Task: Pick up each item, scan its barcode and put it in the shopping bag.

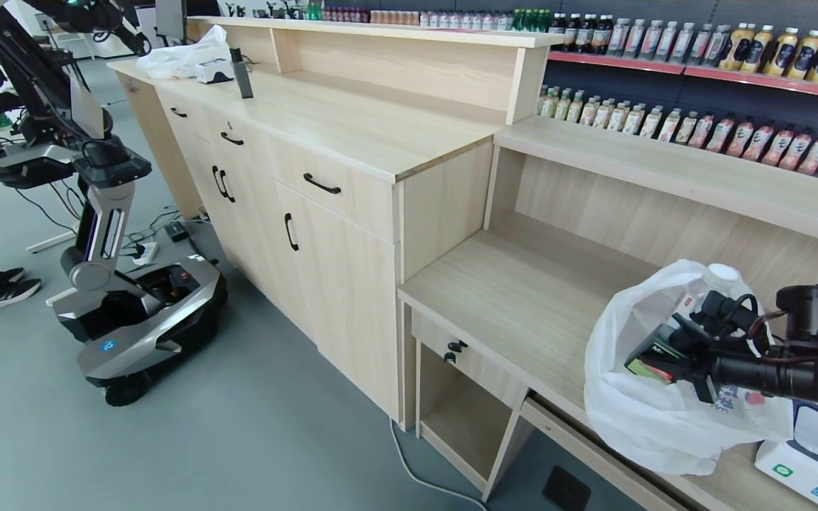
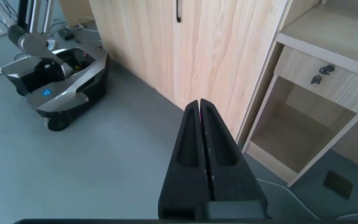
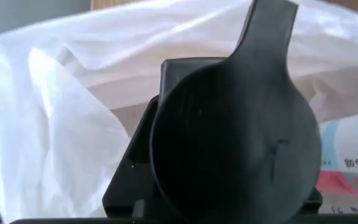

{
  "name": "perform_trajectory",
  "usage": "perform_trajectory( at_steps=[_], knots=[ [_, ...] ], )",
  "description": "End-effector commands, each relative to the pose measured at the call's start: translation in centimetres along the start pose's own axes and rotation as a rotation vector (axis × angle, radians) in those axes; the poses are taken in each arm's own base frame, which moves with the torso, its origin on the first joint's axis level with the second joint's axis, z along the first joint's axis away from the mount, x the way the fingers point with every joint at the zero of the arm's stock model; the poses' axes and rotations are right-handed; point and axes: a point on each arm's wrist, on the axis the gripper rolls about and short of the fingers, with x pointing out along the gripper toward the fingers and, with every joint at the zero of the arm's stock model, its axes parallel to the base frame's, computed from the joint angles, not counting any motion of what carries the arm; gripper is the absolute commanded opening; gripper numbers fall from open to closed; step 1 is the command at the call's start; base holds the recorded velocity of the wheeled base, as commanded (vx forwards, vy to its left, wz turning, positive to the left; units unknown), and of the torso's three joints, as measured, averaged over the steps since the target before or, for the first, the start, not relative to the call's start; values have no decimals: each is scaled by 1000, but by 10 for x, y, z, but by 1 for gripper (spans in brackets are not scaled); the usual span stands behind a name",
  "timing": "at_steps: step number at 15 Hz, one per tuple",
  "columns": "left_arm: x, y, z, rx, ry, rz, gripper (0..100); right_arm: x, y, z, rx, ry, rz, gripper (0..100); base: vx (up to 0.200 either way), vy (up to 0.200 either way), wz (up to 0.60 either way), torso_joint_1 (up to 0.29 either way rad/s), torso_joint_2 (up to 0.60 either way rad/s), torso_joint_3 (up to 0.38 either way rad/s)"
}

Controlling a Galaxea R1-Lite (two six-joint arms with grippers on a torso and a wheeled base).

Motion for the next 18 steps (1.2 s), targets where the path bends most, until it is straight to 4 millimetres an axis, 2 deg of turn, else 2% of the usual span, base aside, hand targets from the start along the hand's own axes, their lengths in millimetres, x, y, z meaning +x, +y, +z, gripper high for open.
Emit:
perform_trajectory(
  at_steps=[1,7,8,10,12,14,16,18],
  knots=[
    [0,0,0,0,0,1,0,13,-1,-17,34,34,22,0,0,0,0,0,0,0],
    [0,0,0,0,0,1,0,21,-5,-43,82,71,22,0,0,0,0,0,0,0],
    [0,0,0,0,0,1,0,21,-5,-46,86,75,21,100,0,0,0,0,0,0],
    [0,0,0,0,0,1,0,18,-7,-50,102,81,15,100,0,0,0,0,0,0],
    [0,0,0,0,0,1,0,14,-10,-42,86,60,1,100,0,0,0,0,0,0],
    [0,0,0,0,0,1,0,0,-14,-21,48,2,-16,100,0,0,0,0,0,0],
    [0,0,0,0,0,1,0,-23,-13,4,67,-59,-33,100,0,0,0,0,0,0],
    [0,0,0,0,0,1,0,-40,-13,26,9,-102,-75,100,0,0,0,0,0,0]
  ],
)
